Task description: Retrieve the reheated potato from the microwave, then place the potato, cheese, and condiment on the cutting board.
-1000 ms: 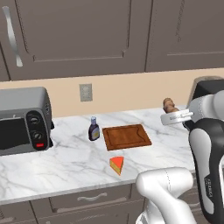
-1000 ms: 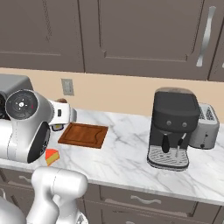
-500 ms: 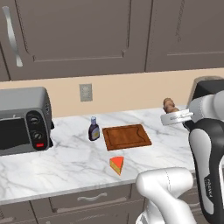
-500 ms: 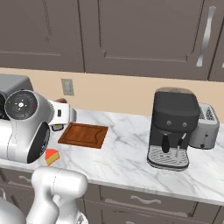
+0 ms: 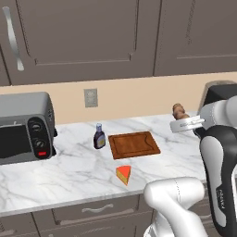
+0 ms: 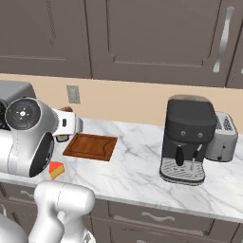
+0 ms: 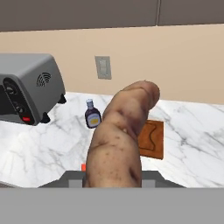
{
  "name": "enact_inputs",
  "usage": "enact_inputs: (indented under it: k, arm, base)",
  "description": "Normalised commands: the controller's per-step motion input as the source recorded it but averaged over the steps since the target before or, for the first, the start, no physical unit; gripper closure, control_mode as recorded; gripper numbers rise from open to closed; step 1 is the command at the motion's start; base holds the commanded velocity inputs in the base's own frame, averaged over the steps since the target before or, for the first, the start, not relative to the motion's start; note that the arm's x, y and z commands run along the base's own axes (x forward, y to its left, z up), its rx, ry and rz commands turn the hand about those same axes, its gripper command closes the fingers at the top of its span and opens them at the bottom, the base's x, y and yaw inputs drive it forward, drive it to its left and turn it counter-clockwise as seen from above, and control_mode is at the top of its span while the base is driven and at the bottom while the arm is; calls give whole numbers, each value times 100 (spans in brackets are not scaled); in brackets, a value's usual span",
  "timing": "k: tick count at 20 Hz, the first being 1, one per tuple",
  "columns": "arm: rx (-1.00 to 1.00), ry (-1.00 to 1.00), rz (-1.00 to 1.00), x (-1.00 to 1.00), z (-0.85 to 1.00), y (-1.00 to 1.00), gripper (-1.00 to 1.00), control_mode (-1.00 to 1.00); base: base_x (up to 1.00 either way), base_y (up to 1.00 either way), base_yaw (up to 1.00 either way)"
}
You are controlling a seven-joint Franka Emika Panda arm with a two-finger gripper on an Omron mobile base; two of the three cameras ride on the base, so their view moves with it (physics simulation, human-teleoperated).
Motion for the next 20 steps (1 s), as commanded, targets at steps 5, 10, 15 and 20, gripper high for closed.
enact_inputs:
  k: [5, 10, 15, 20]
  arm:
    - [0, 0, 0, 0, 0, 0, 100, -100]
    - [0, 0, 0, 0, 0, 0, 100, -100]
    - [1, 10, -1, 20, -13, -6, 100, -100]
    - [14, 19, 0, 56, -29, -10, 100, -100]
  base:
    - [0, 0, 0]
    - [0, 0, 0]
    - [0, 0, 0]
    - [0, 0, 0]
